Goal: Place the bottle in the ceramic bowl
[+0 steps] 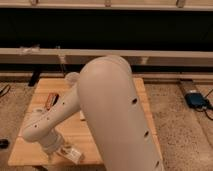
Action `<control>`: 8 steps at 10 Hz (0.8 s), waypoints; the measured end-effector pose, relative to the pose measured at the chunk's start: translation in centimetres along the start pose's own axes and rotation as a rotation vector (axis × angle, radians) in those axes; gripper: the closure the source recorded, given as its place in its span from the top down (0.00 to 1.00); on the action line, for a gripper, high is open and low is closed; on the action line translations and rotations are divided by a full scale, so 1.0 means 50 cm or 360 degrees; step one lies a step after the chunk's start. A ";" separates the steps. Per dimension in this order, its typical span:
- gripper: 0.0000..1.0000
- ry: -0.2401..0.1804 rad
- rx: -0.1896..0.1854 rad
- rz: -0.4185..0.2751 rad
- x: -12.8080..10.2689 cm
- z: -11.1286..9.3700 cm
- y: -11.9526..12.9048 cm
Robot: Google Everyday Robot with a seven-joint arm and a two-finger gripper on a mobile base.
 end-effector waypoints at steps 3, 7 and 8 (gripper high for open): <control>0.39 0.0018 0.0014 -0.0034 -0.007 -0.004 0.000; 0.02 -0.0161 0.0031 0.0004 -0.033 -0.114 -0.025; 0.00 -0.0226 0.0041 0.0073 -0.031 -0.152 -0.052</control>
